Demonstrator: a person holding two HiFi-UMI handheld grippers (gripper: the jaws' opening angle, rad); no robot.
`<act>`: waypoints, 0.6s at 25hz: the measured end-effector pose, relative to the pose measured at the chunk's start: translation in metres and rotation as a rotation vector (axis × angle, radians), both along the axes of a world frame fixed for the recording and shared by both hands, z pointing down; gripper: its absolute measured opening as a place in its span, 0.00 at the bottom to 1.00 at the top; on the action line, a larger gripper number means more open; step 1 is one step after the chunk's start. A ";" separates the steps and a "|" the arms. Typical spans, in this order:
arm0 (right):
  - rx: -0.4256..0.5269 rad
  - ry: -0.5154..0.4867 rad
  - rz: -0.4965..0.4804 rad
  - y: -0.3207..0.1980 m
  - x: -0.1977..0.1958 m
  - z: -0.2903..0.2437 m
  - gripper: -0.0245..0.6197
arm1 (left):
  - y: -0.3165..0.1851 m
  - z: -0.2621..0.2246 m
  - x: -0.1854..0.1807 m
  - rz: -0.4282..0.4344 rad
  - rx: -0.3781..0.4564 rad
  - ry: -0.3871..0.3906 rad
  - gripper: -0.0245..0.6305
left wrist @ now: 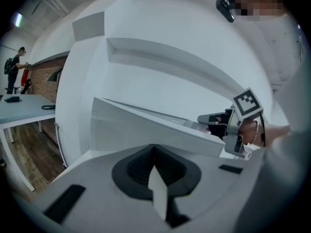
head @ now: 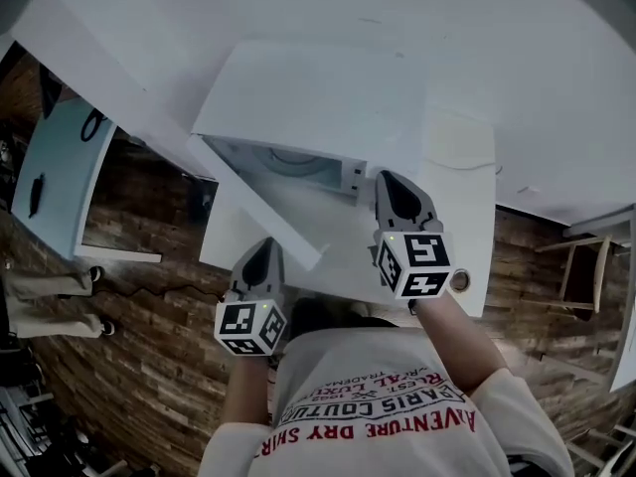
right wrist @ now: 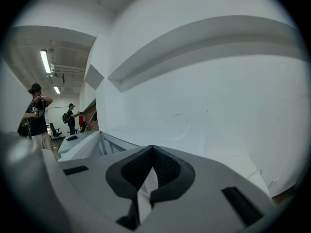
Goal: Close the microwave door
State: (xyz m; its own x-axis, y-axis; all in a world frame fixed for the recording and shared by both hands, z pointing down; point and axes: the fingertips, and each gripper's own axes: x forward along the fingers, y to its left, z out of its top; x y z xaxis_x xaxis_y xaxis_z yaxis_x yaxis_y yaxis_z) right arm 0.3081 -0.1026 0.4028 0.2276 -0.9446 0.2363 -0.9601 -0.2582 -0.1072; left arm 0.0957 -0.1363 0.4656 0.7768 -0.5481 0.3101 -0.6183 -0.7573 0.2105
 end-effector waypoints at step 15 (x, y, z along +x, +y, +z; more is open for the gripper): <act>0.000 0.010 0.111 0.002 0.004 0.002 0.05 | -0.027 0.000 0.050 0.279 0.038 -0.044 0.05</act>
State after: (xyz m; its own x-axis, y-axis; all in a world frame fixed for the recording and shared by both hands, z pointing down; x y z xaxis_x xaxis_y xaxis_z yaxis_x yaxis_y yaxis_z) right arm 0.3117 -0.1005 0.4050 0.3333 -0.9134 0.2337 -0.9267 -0.3630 -0.0973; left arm 0.1452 -0.1638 0.4652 0.8853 -0.3269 0.3306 -0.3930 -0.9061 0.1564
